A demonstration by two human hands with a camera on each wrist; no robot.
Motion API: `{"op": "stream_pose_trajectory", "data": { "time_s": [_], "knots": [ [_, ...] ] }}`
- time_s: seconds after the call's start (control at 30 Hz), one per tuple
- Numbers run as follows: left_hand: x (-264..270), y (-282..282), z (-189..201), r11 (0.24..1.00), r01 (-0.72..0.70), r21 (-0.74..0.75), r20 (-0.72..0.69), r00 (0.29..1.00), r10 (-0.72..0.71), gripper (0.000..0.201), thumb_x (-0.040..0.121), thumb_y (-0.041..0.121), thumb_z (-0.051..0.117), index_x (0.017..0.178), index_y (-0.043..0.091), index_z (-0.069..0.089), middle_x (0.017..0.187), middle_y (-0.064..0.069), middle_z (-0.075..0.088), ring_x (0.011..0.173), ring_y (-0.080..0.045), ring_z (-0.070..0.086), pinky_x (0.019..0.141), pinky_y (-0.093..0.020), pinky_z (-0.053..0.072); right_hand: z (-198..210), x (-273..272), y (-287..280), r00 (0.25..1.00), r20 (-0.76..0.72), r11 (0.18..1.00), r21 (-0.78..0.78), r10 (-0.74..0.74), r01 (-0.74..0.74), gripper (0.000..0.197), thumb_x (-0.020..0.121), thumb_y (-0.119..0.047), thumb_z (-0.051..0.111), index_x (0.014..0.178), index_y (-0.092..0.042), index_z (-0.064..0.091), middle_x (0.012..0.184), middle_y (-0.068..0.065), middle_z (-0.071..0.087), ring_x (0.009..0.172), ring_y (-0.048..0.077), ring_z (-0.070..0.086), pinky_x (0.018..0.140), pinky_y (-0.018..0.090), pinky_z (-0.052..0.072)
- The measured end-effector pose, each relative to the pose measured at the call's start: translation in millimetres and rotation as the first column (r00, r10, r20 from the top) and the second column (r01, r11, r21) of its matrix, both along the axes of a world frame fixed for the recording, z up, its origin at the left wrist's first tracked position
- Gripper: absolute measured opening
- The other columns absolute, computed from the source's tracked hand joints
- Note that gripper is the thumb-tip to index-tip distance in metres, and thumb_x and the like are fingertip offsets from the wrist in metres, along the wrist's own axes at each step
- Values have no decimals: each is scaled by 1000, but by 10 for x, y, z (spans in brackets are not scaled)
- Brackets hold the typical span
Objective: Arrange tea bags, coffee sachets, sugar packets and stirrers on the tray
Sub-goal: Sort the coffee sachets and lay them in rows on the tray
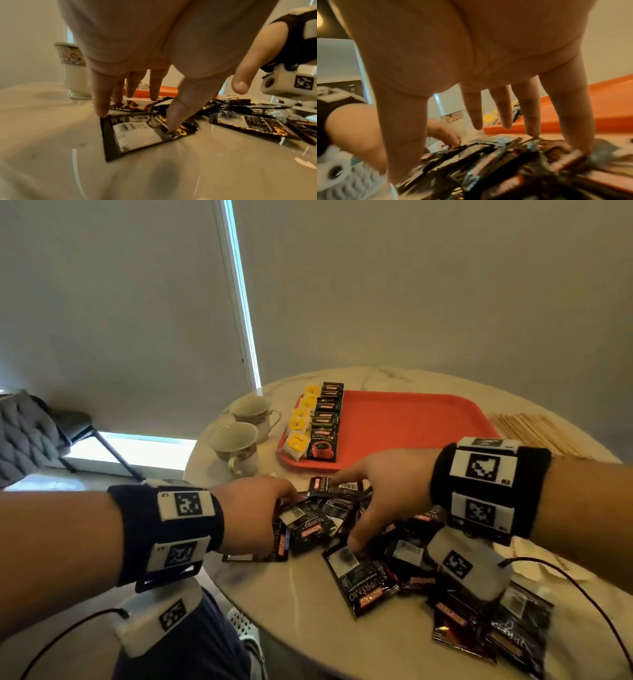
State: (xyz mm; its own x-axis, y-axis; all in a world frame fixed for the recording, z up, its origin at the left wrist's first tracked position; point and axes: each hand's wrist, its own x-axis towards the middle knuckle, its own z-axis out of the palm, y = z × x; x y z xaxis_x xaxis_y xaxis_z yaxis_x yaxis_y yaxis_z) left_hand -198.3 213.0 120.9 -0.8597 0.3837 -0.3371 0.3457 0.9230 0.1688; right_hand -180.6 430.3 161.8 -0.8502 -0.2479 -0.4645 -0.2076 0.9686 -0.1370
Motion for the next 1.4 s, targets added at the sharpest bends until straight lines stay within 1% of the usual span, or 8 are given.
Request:
{"op": "stream_pose_trajectory", "data": {
  "time_s": [0.27, 0.47, 0.57, 0.8, 0.93, 1.03, 1.23, 1.4],
  "knots": [
    [15, -244, 42, 999, -6, -48, 92, 996, 10, 103, 70, 24, 93, 154, 39, 36, 140, 14, 57, 120, -11, 59, 104, -35, 55, -124, -237, -317, 979, 48, 958, 201, 197, -203, 115, 63, -61, 88, 157, -45, 24, 151, -10, 49, 131, 18, 51, 104, 39, 48],
    [-44, -179, 8, 998, 40, -48, -60, 997, -43, 91, 78, 33, 89, 154, 37, 39, 139, 10, 61, 125, -14, 60, 107, -37, 52, -107, -301, -523, 941, -34, 918, 232, 337, -321, 74, 83, -46, 78, 148, -44, 44, 112, -14, 60, 100, 11, 56, 89, 33, 55],
    [-35, -162, -7, 996, 82, -26, -127, 988, -84, 64, 83, 37, 84, 139, 38, 53, 122, 9, 68, 114, -14, 64, 102, -38, 54, -163, -334, -516, 923, -138, 918, 229, 359, -323, 57, 88, -40, 71, 142, -44, 54, 116, -13, 66, 103, 12, 61, 89, 36, 58],
    [-140, -133, 59, 997, 51, 58, -168, 985, -40, 24, 93, 41, 73, 115, 33, 67, 97, 10, 69, 91, -12, 67, 88, -36, 60, -85, -457, -270, 935, -268, 972, 33, 232, -232, 39, 97, -31, 63, 133, -46, 60, 117, -16, 66, 103, 11, 61, 86, 31, 54],
    [-250, -61, 96, 991, 45, 123, -196, 980, -21, 20, 99, 37, 67, 118, 36, 72, 90, 16, 65, 84, -5, 62, 81, -28, 57, -34, -518, -135, 930, -301, 972, -34, 210, -231, 39, 100, -25, 60, 133, -45, 60, 119, -16, 67, 99, 9, 58, 77, 22, 45],
    [-296, -4, 74, 986, 37, 160, -178, 984, -8, 19, 98, 36, 69, 116, 35, 72, 88, 16, 65, 81, -3, 60, 71, -21, 49, -26, -555, -62, 933, -298, 975, -32, 202, -222, 41, 99, -18, 60, 130, -45, 63, 117, -17, 67, 102, 9, 61, 86, 26, 50],
    [-319, -35, 8, 950, -38, 309, -61, 996, 60, 10, 95, 44, 72, 104, 39, 69, 88, 16, 72, 81, 1, 67, 79, -24, 57, 95, -666, 123, 940, -337, 989, -112, 57, -101, 23, 97, -15, 58, 85, -34, 61, 81, -9, 66, 77, 17, 63, 61, 25, 46],
    [-331, -106, 6, 964, -81, 255, -44, 995, 95, 11, 89, 48, 77, 91, 38, 72, 94, 13, 73, 83, -4, 70, 83, -34, 62, 136, -845, 294, 920, -370, 959, -283, -128, 19, 8, 95, -30, 69, 98, -23, 70, 79, -3, 68, 66, 9, 59, 57, 23, 42]
  ]
}}
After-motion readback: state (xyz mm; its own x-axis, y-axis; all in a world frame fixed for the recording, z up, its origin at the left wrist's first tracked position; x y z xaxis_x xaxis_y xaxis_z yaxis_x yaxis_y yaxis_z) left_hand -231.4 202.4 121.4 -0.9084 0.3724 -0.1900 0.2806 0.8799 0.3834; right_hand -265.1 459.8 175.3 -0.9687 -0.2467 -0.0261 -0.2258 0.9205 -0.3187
